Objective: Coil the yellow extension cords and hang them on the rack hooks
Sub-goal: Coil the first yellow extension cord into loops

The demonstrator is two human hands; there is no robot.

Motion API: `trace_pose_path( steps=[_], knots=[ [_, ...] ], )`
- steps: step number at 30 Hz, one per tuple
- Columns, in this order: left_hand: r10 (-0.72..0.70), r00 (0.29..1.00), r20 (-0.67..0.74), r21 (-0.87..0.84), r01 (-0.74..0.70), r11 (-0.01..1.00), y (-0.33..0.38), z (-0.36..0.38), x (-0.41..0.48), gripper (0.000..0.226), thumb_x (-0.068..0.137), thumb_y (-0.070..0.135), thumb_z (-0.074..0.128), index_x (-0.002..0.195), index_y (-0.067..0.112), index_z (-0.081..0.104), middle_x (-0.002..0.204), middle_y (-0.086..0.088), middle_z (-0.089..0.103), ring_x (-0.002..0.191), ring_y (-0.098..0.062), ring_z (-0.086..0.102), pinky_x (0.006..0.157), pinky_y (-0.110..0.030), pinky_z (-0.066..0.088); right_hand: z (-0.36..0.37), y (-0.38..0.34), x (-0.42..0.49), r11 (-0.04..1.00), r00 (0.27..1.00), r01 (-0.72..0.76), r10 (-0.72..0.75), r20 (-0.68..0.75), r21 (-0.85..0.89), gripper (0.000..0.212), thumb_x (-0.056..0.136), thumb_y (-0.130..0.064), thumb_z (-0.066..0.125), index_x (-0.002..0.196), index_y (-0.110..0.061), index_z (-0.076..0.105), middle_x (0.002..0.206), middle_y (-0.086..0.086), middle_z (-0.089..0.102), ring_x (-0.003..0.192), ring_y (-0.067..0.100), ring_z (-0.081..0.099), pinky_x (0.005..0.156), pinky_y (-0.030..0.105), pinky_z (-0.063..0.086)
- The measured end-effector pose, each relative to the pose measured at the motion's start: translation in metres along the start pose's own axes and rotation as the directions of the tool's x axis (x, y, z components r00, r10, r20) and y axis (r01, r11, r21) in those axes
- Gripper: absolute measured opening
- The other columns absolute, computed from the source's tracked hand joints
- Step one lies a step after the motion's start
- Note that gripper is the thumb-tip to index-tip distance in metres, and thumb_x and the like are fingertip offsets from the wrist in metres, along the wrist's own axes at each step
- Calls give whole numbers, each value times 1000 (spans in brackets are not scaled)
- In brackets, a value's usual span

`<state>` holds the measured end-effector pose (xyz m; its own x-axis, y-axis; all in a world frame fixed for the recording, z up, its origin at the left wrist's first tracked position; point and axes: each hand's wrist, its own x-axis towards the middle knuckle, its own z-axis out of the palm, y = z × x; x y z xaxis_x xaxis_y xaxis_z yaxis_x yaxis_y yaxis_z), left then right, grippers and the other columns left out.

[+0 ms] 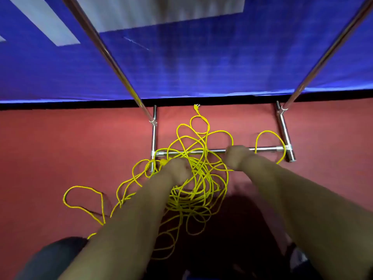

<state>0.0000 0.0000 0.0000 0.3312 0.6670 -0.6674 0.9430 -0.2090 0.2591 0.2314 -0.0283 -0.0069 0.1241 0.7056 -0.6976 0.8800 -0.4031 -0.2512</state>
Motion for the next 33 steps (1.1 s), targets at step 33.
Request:
trace_pose_path(
  steps=[33],
  knots=[
    [274,936,220,-731,-28,682,21,-30,16,43,90,-4,70,110,33,78,91,11,72,93,-10,66,92,-34,52,-13,-22,52,-112,972,-210,82,220,971,29,111,-24,44,121,0,58,98,15,62,75,24,72,49,31,60]
  ],
)
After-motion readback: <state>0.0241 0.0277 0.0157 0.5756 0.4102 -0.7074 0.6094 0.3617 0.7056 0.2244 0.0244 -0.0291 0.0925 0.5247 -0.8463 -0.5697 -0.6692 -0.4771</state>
